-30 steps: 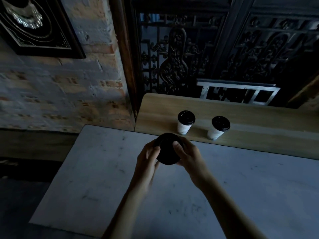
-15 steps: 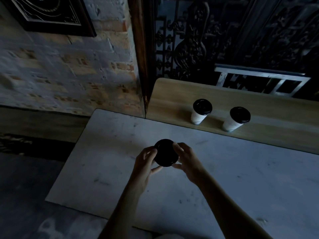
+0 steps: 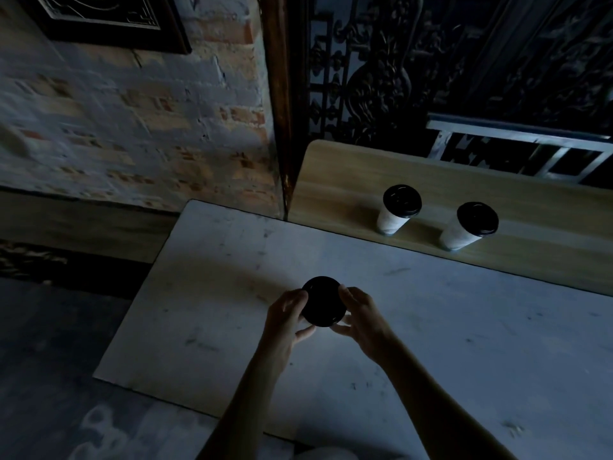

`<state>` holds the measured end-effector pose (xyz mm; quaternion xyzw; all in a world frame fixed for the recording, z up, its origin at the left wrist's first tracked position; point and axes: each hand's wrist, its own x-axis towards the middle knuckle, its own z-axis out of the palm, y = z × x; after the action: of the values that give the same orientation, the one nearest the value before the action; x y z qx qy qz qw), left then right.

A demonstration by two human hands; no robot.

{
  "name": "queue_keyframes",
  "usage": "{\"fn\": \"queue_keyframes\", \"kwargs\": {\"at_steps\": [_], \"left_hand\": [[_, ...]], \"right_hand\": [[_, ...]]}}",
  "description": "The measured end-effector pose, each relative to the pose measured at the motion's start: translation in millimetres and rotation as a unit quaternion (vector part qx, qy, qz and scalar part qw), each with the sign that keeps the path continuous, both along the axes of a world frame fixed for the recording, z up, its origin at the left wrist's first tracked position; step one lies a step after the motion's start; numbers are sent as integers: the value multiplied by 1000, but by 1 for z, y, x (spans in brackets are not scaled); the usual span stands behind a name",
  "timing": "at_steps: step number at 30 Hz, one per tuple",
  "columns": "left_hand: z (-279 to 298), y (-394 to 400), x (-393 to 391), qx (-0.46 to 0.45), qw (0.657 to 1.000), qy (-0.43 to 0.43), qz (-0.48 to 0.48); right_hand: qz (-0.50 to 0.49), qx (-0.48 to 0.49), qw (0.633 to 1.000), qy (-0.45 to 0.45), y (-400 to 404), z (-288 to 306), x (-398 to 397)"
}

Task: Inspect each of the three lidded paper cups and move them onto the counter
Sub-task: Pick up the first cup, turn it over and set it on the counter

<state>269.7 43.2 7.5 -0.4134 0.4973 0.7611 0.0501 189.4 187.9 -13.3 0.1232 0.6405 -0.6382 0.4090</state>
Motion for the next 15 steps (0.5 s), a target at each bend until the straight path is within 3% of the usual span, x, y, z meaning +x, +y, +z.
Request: {"fn": "queue_keyframes", "kwargs": {"at_steps": [15], "left_hand": [[-9,-7,6,16,1000,-2,-11]], "right_hand": [[21,-6,1000,22,7,3,6]]}}
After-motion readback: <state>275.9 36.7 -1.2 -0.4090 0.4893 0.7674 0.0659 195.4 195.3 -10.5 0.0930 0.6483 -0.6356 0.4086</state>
